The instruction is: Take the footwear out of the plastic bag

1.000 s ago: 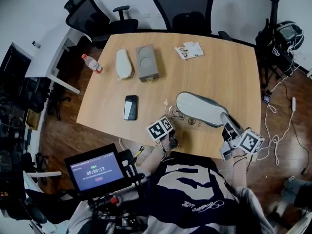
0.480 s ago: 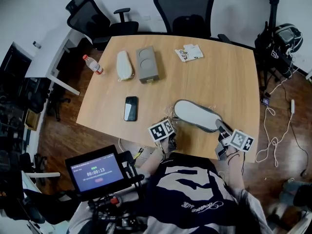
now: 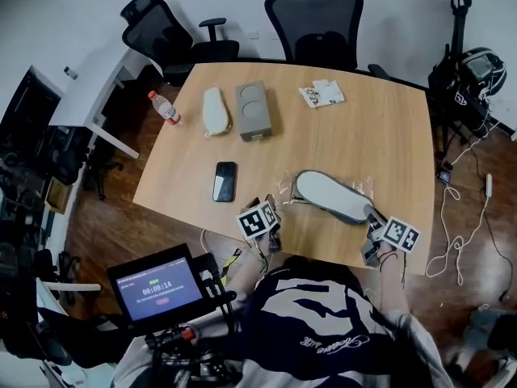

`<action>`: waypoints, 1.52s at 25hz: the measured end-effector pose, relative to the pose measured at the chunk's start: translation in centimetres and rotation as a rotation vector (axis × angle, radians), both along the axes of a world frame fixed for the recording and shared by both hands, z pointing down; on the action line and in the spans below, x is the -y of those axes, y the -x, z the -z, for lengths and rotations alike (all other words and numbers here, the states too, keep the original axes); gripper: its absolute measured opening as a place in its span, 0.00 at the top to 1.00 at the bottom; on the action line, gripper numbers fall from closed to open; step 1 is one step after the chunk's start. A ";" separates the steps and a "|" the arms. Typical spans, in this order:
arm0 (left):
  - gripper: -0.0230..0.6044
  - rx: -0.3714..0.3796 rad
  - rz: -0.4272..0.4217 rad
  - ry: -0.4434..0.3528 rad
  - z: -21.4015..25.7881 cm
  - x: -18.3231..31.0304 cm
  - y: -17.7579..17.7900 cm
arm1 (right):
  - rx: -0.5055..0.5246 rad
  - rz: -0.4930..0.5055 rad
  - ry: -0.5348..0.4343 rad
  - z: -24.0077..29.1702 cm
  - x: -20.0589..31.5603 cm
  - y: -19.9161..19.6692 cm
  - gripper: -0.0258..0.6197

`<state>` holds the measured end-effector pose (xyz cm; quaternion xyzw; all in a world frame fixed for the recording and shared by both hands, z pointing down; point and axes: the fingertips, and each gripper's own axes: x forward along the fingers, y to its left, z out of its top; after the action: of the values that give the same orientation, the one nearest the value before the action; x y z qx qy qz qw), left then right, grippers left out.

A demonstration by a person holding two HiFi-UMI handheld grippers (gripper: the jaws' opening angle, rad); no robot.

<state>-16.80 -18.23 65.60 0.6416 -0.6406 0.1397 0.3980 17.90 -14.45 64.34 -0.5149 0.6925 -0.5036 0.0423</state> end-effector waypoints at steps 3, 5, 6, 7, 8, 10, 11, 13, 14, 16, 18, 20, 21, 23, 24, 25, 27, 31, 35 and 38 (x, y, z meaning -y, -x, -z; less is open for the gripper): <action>0.71 -0.010 0.056 -0.022 0.5 -0.3 2.1 | -0.046 0.004 0.021 -1.0 -0.2 -0.2 0.83; 0.71 -0.035 0.051 -0.040 1.4 -0.8 2.4 | -0.069 0.001 0.019 -0.7 -0.9 -0.2 0.82; 0.71 -0.042 0.039 -0.053 1.9 -1.0 2.3 | -0.079 0.006 0.008 -0.5 -1.0 -0.1 0.82; 0.71 -0.048 0.022 -0.068 2.5 -1.0 2.0 | -0.098 0.017 -0.001 -0.4 -1.1 0.0 0.82; 0.71 -0.051 0.004 -0.082 2.9 -1.0 1.6 | -0.133 0.030 -0.004 -0.4 -1.2 0.0 0.80; 0.71 -0.054 -0.040 -0.106 3.7 -0.9 0.5 | -0.242 0.053 -0.002 -0.4 -1.4 -0.1 0.74; 0.71 -0.057 -0.065 -0.115 3.9 -0.8 -0.1 | -0.299 0.056 -0.003 -0.3 -1.5 -0.3 0.67; 0.71 -0.067 -0.112 -0.128 4.4 -0.6 -1.2 | -0.384 0.038 -0.012 0.1 -1.6 -0.6 0.63; 0.71 -0.076 -0.137 -0.134 4.6 -0.6 -1.8 | -0.410 0.027 -0.020 0.5 -1.7 -0.7 0.63; 0.71 -0.101 -0.199 -0.145 4.9 -0.8 -3.2 | -0.434 0.018 -0.047 1.4 -1.9 -0.5 0.63; 0.71 -0.114 -0.272 -0.157 5.3 -1.2 -4.7 | -0.415 0.017 -0.090 2.9 -2.3 0.5 0.63; 0.71 -0.112 -0.344 -0.172 5.6 -1.6 -6.1 | -0.389 0.012 -0.137 4.5 -2.7 1.8 0.63; 0.71 -0.110 -0.375 -0.180 5.8 -1.8 -6.8 | -0.382 0.013 -0.157 5.2 -2.9 2.4 0.63; 0.71 -0.115 -0.423 -0.194 6.2 -2.4 -8.0 | -0.376 0.023 -0.195 6.4 -3.7 3.8 0.64; 0.71 -0.121 -0.440 -0.202 6.5 -2.7 -8.6 | -0.375 0.027 -0.213 7.0 -4.1 4.6 0.64; 0.71 -0.128 -0.457 -0.210 6.8 -3.0 -9.1 | -0.375 0.030 -0.230 7.6 -4.4 5.2 0.66; 0.72 -0.139 -0.490 -0.227 7.4 -3.7 -10.3 | -0.373 0.033 -0.259 8.5 -5.0 6.2 0.71; 0.72 -0.187 -0.517 -0.230 8.0 -5.4 -12.0 | -0.357 0.029 -0.287 9.6 -6.4 7.2 0.82; 0.72 -0.193 -0.537 -0.238 8.8 -7.2 -13.6 | -0.350 0.023 -0.301 10.2 -7.9 6.8 0.95; 0.72 -0.185 -0.532 -0.250 9.5 -9.3 -14.5 | -0.319 0.040 -0.306 10.5 -9.8 6.6 0.95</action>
<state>-2.25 -8.94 56.08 0.8408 -0.4236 0.1000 0.3220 11.28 -4.62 53.88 -0.5619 0.7686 -0.3058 -0.0001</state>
